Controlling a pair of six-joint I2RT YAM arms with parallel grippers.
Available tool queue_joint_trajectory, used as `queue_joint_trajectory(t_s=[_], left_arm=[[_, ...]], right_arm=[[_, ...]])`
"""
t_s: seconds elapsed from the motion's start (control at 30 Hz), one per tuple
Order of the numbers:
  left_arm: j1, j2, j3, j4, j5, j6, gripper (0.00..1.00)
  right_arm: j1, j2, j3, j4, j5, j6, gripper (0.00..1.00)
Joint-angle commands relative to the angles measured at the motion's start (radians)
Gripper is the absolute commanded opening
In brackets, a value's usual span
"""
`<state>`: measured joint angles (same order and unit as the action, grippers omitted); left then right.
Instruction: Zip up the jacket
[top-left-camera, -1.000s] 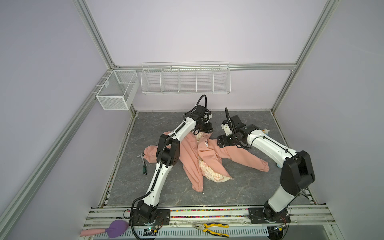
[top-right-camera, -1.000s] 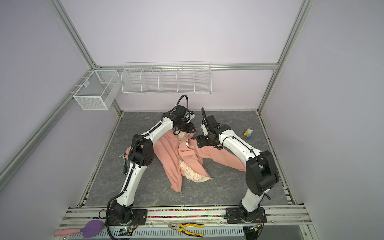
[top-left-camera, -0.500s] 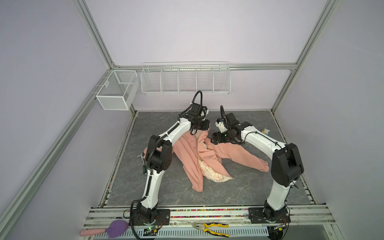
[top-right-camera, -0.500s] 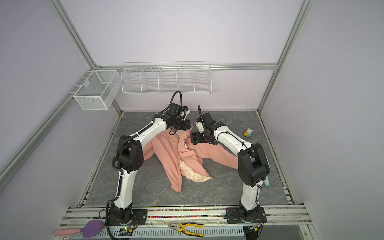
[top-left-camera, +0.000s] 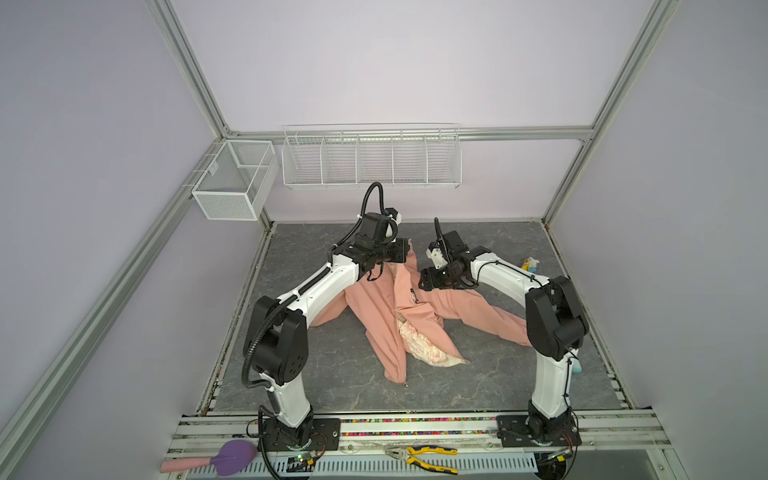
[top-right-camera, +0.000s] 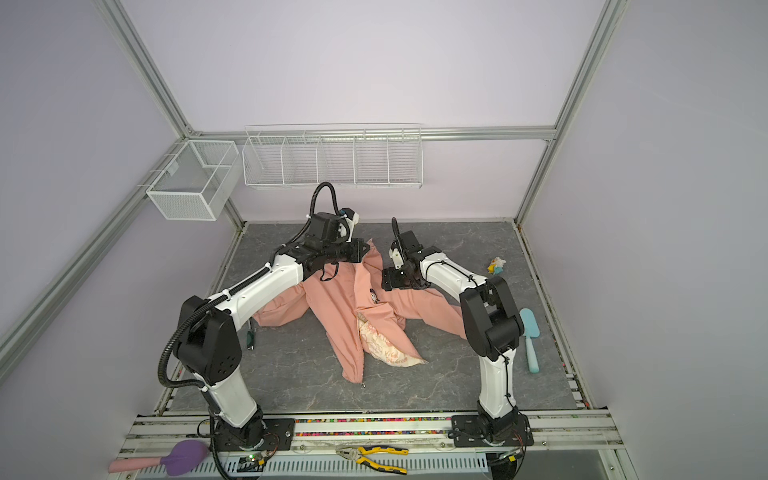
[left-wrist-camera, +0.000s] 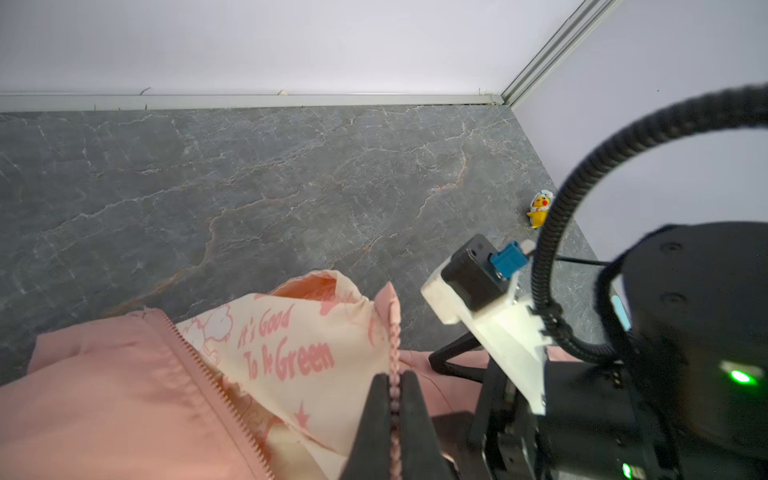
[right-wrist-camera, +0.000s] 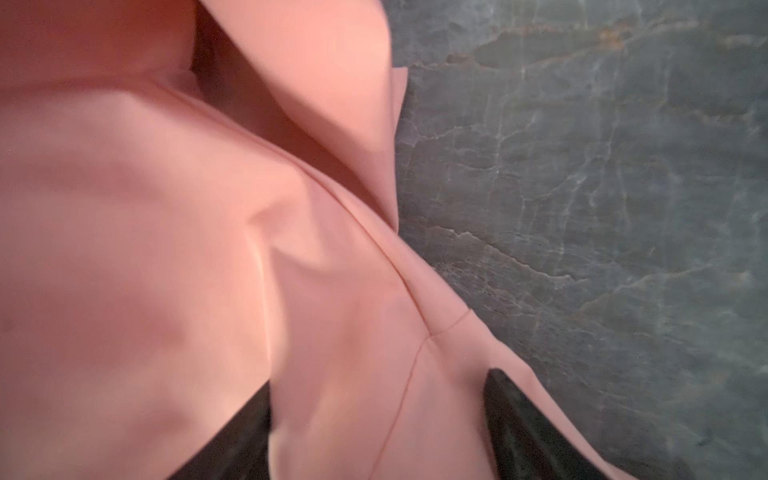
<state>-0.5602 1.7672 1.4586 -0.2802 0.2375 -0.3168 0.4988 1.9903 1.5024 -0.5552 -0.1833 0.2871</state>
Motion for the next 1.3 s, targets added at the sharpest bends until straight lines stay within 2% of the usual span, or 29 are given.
queue_joint_trajectory(t_s=[0.0, 0.17, 0.3, 0.57, 0.7, 0.83, 0.9, 1.0, 1.07, 1.17, 1.27], left_arm=[[0.000, -0.053, -0.037, 0.059, -0.037, -0.024, 0.00], [0.000, -0.072, -0.069, 0.064, -0.066, -0.031, 0.00], [0.000, -0.093, -0.102, 0.102, -0.117, -0.039, 0.00], [0.001, -0.048, -0.045, 0.176, -0.230, -0.053, 0.00], [0.001, 0.024, 0.031, 0.209, -0.266, -0.078, 0.00], [0.000, 0.153, 0.168, 0.181, -0.265, -0.108, 0.00], [-0.004, 0.214, 0.227, 0.172, -0.285, -0.122, 0.00], [-0.018, 0.287, 0.300, 0.155, -0.340, -0.130, 0.00], [-0.027, 0.329, 0.345, 0.139, -0.376, -0.128, 0.00], [-0.035, 0.368, 0.388, 0.129, -0.405, -0.128, 0.00], [-0.040, 0.390, 0.416, 0.119, -0.434, -0.126, 0.00]], right_arm=[[-0.007, -0.007, 0.000, 0.055, -0.029, 0.038, 0.50], [-0.041, -0.072, -0.007, 0.082, -0.005, 0.083, 0.28], [-0.094, -0.155, -0.018, 0.097, 0.009, 0.115, 0.15], [-0.194, -0.260, -0.001, 0.081, 0.013, 0.111, 0.13], [-0.252, -0.232, 0.012, 0.041, 0.011, 0.138, 0.12], [-0.289, -0.160, 0.061, -0.039, 0.018, 0.165, 0.10], [-0.319, -0.125, 0.087, -0.080, 0.058, 0.173, 0.10], [-0.339, -0.080, 0.139, -0.167, 0.120, 0.190, 0.23], [-0.345, -0.098, 0.120, -0.159, 0.129, 0.185, 0.38], [-0.342, -0.190, 0.034, -0.111, 0.151, 0.162, 0.61], [-0.331, -0.318, -0.070, -0.096, 0.179, 0.133, 0.72]])
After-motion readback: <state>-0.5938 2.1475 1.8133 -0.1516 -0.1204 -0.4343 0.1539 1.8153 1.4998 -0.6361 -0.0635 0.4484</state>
